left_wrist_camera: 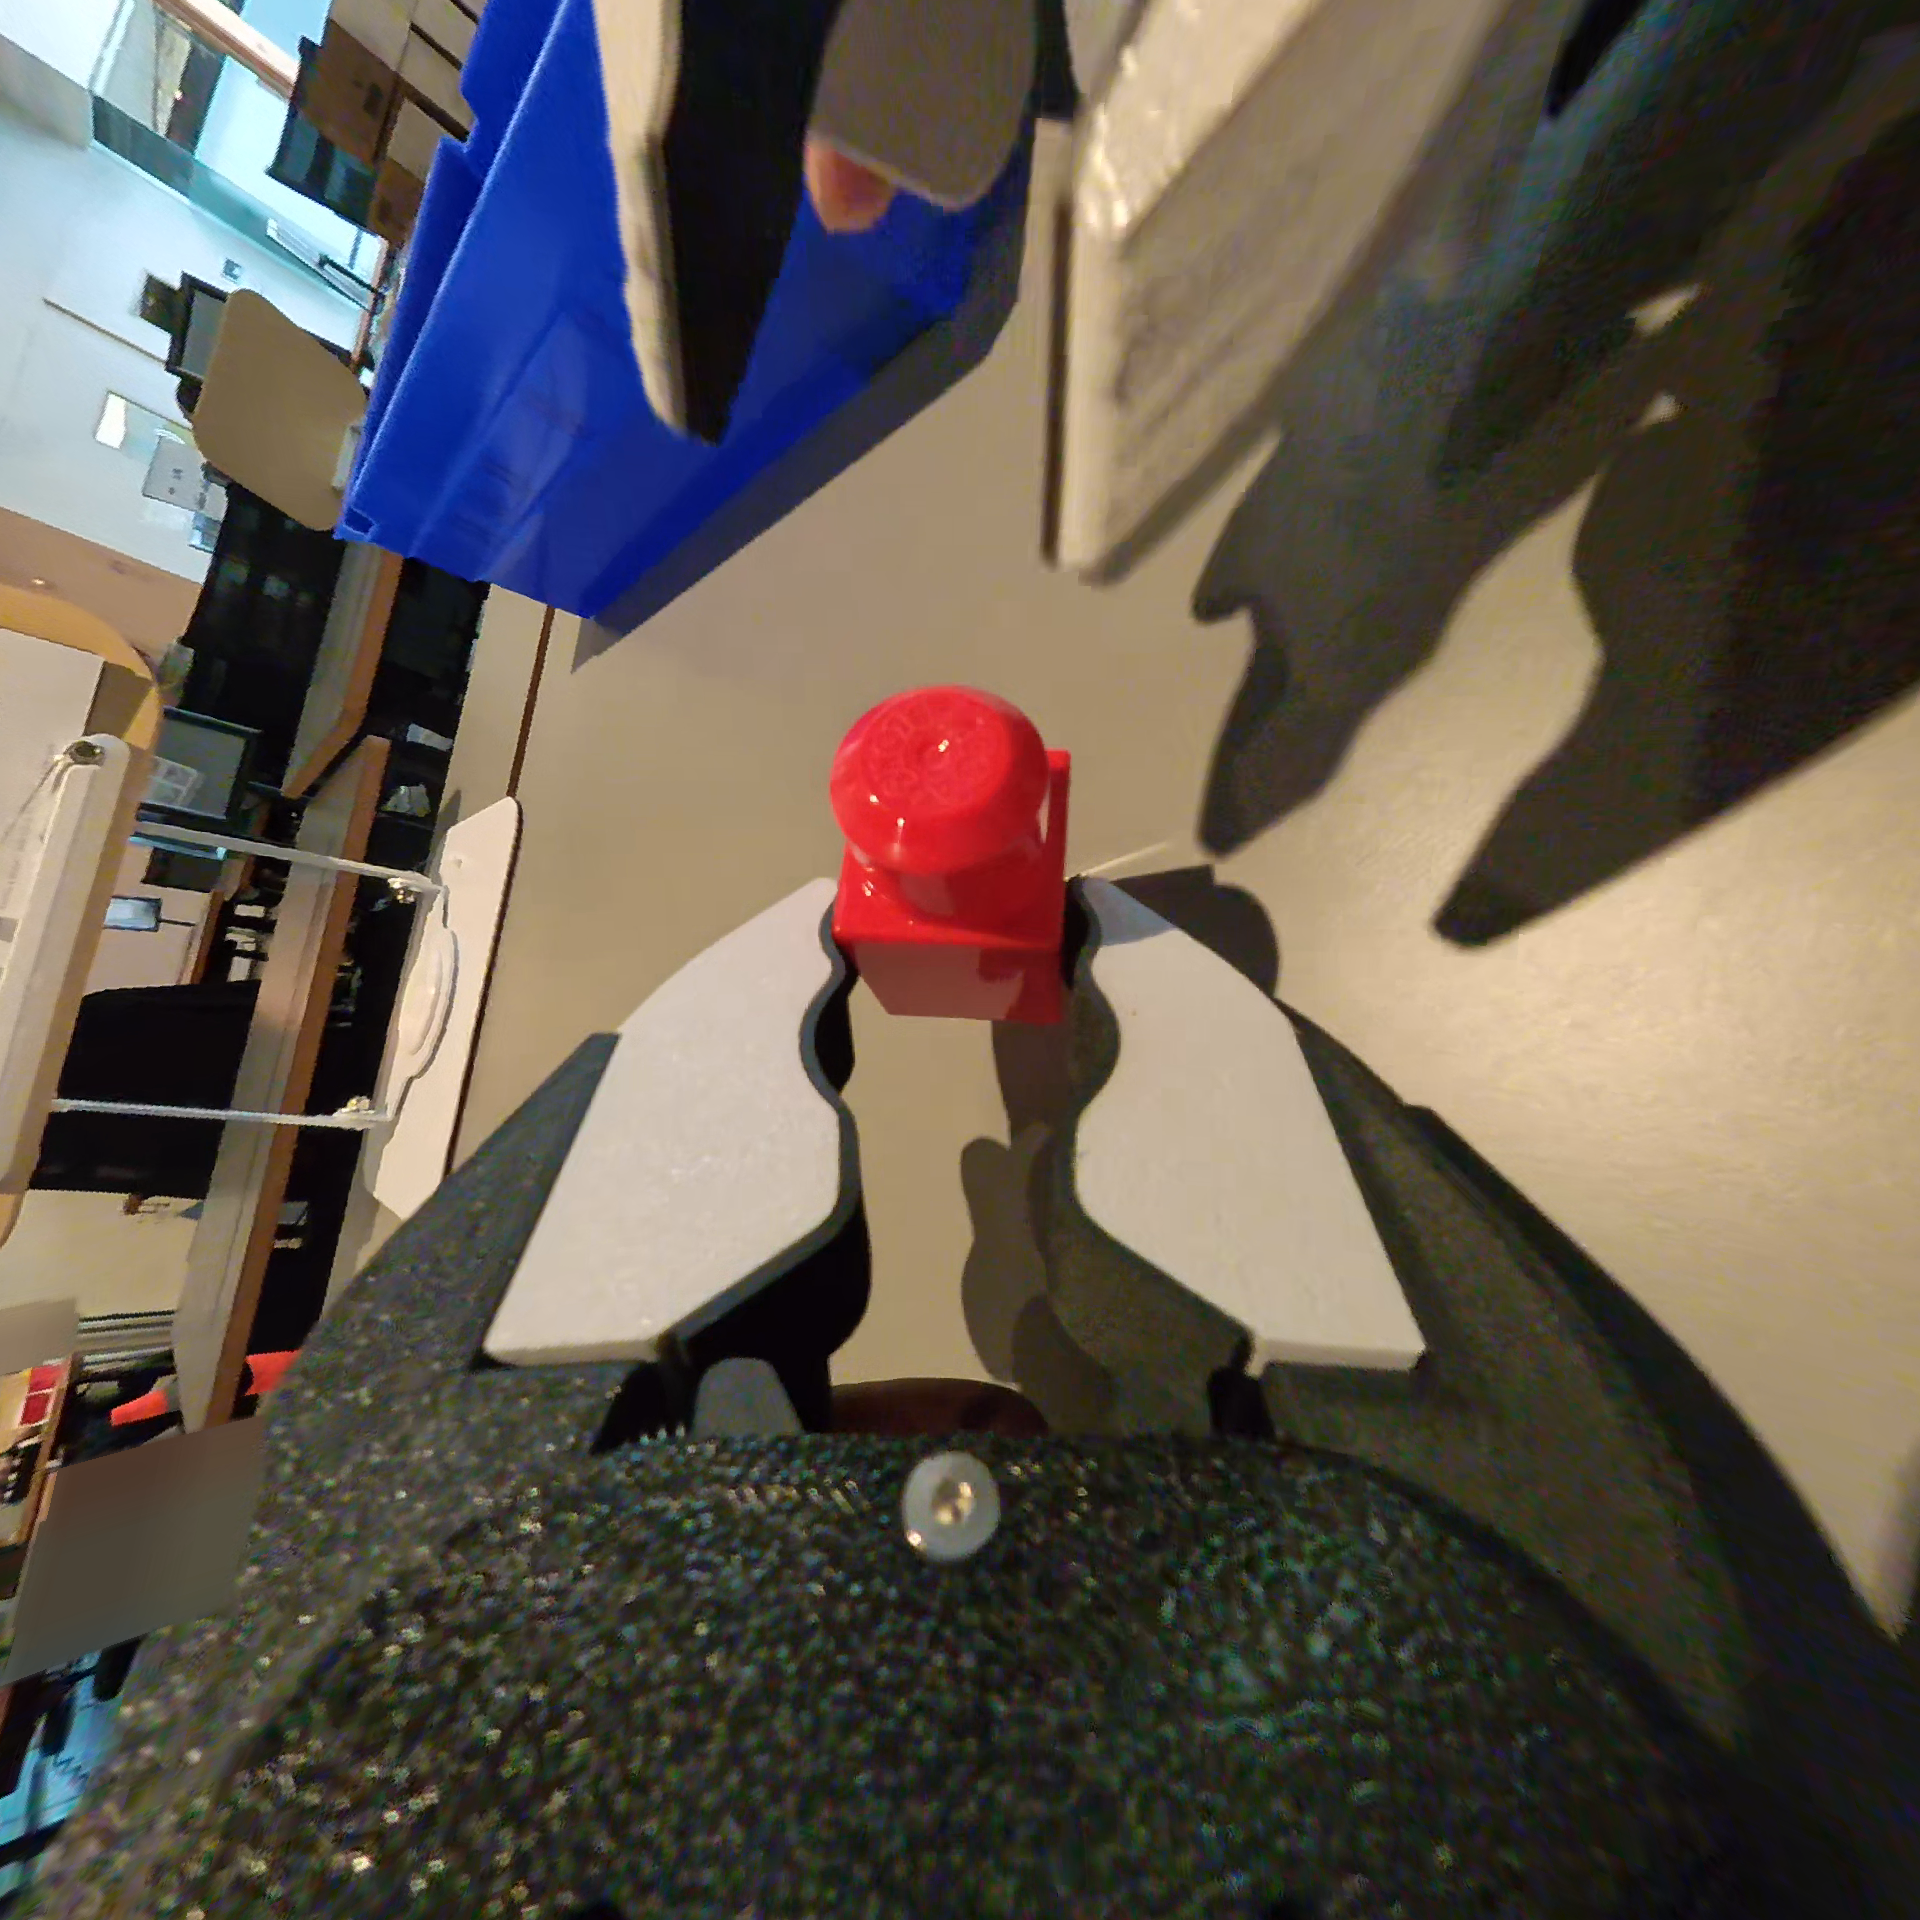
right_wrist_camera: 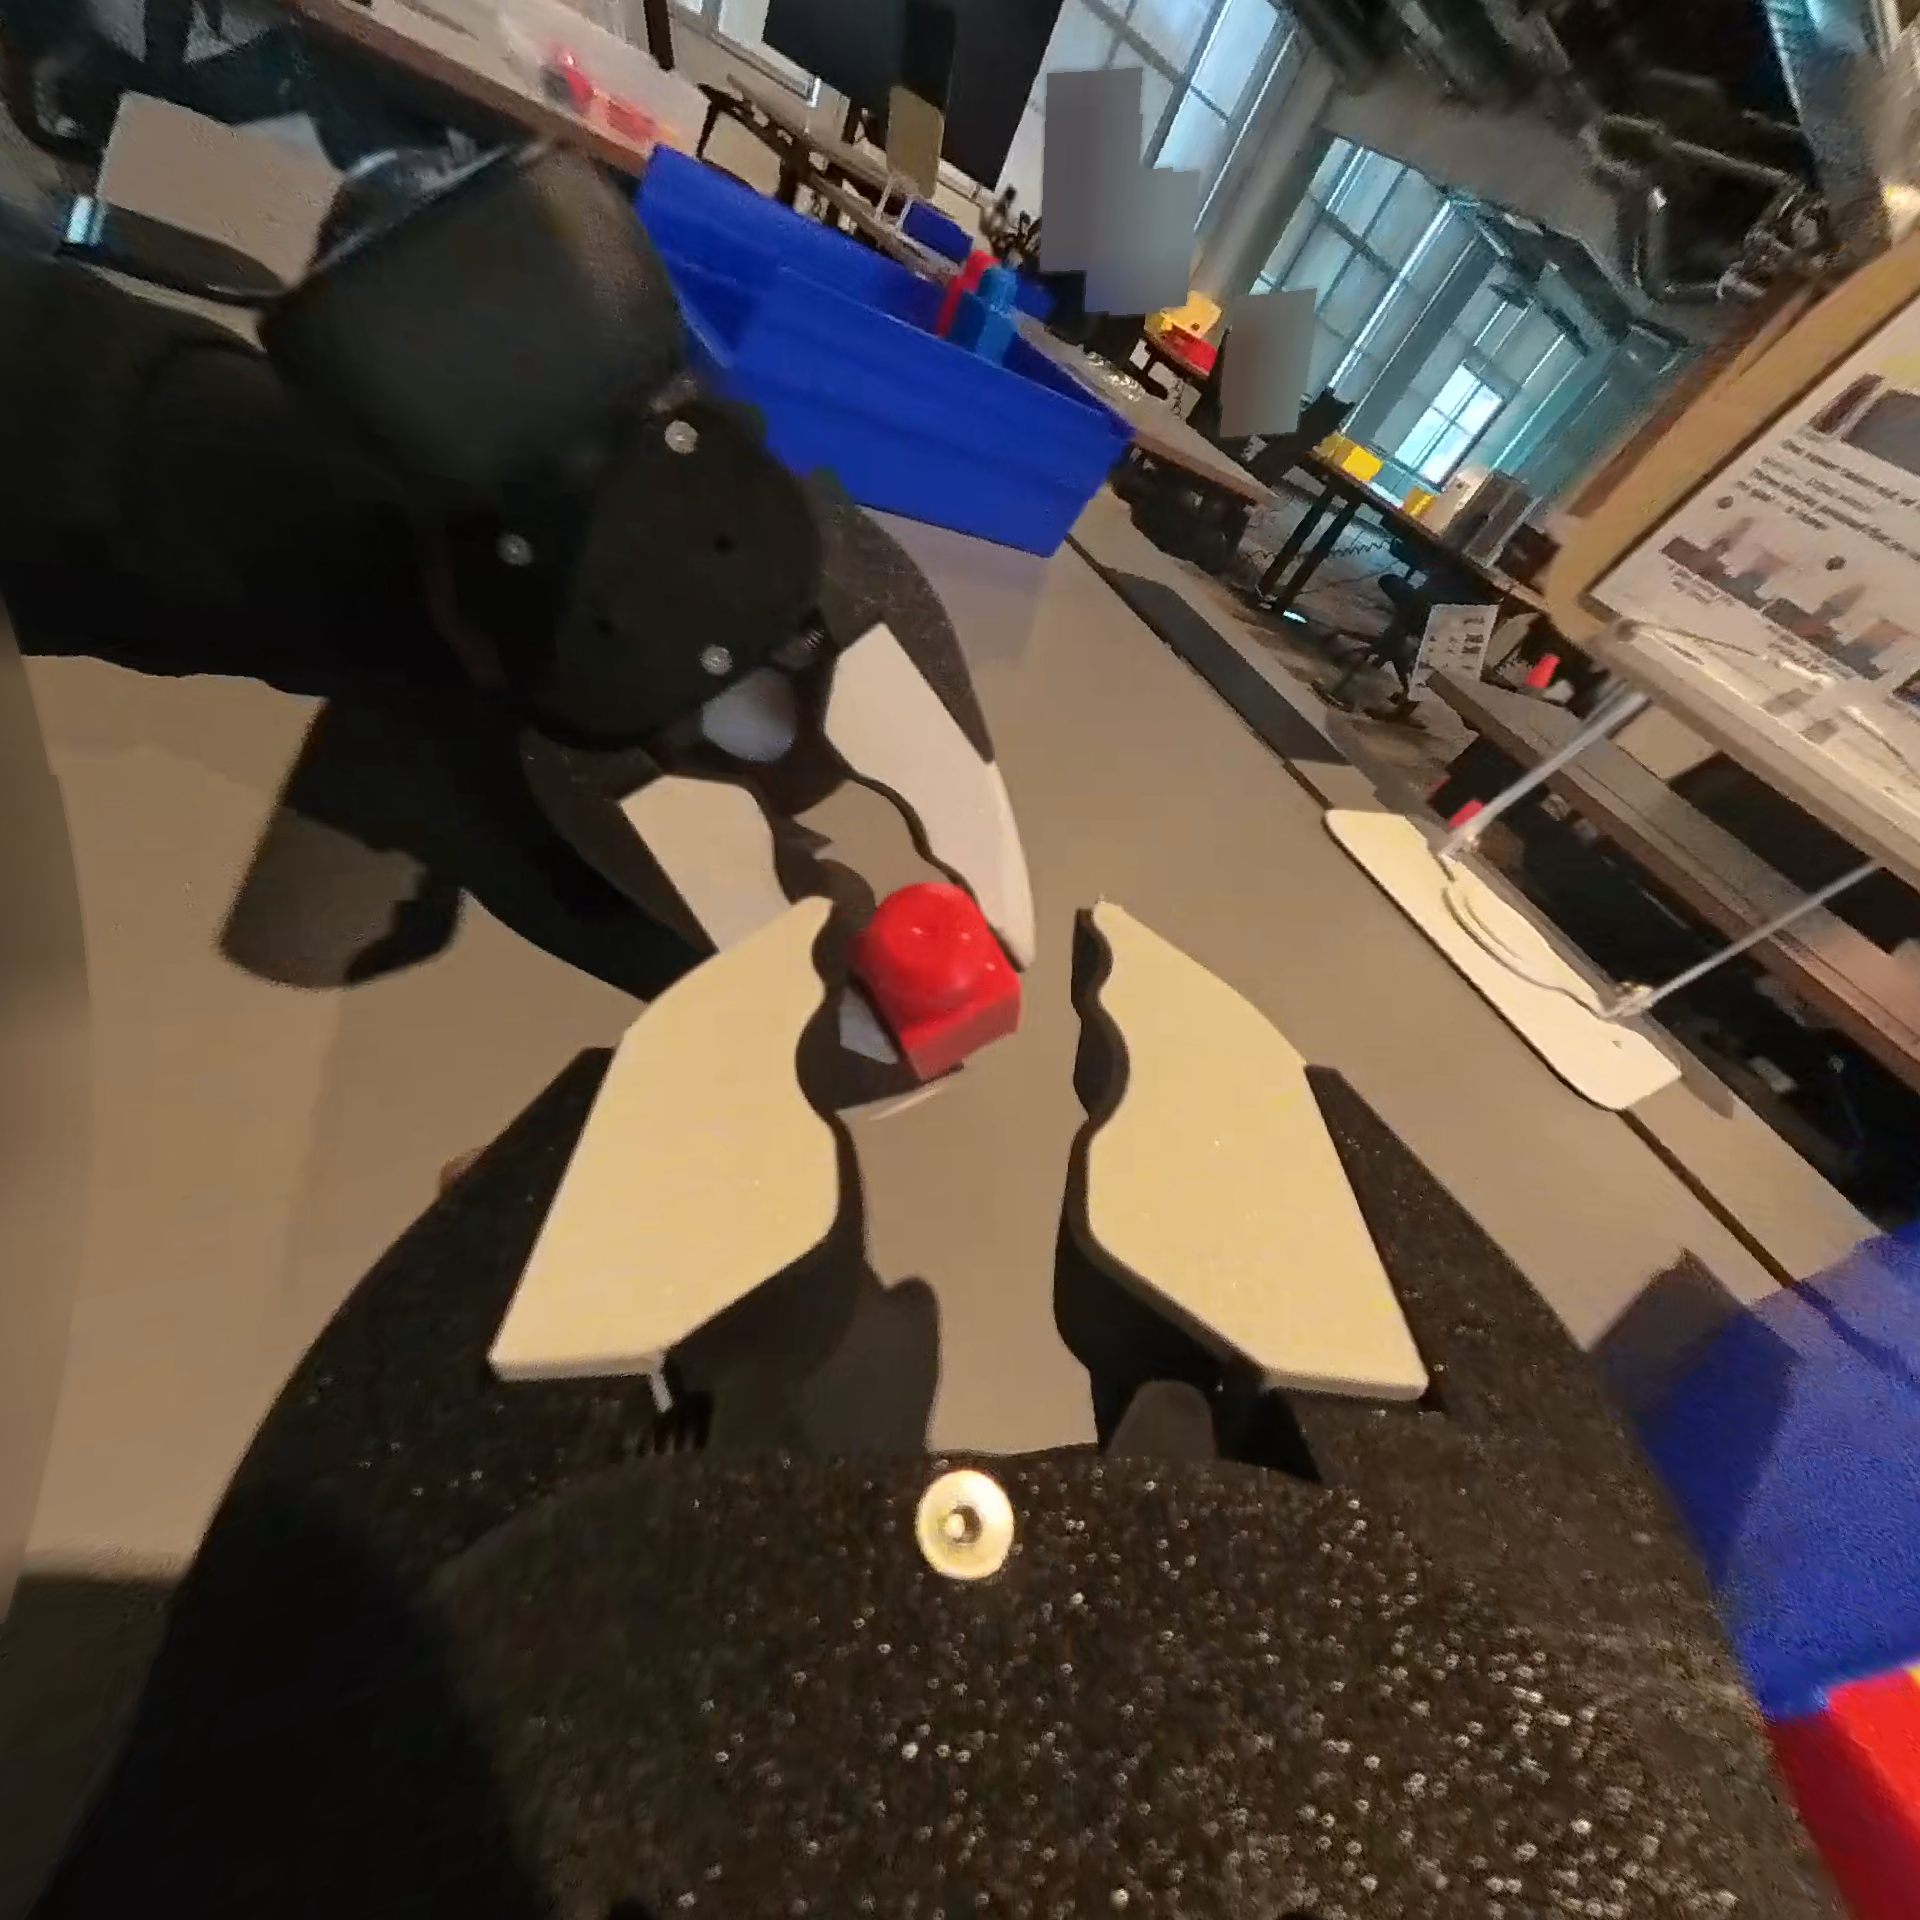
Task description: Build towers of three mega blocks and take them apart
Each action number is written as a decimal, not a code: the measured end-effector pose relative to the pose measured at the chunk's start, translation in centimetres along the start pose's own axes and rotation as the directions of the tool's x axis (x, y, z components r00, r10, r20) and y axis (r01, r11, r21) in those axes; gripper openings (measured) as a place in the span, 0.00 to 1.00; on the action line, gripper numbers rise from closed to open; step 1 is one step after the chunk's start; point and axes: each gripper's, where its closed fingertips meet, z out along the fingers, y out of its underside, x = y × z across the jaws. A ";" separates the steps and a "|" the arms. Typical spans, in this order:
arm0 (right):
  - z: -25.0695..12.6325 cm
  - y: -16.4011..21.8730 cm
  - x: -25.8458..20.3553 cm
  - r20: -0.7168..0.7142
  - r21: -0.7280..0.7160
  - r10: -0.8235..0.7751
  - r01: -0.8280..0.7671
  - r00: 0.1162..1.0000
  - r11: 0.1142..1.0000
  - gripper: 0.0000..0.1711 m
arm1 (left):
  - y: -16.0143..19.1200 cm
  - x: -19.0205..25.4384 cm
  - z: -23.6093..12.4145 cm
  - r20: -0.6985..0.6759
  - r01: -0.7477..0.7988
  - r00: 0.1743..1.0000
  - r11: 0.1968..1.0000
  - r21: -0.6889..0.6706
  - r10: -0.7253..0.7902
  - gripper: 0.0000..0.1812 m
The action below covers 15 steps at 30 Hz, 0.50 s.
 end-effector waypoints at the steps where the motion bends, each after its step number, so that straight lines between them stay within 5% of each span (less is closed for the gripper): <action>1: 0.4 0.1 -0.3 0.000 -0.015 0.001 -0.001 1.000 1.000 0.24 | 0.0 0.0 0.0 0.001 -0.004 1.000 1.000 -0.001 0.004 0.21; 15: 1.6 2.0 -2.3 0.052 -0.129 -0.124 0.130 0.991 0.983 0.24 | -1.7 1.4 -0.2 -0.048 -0.054 0.997 0.995 0.086 0.058 0.21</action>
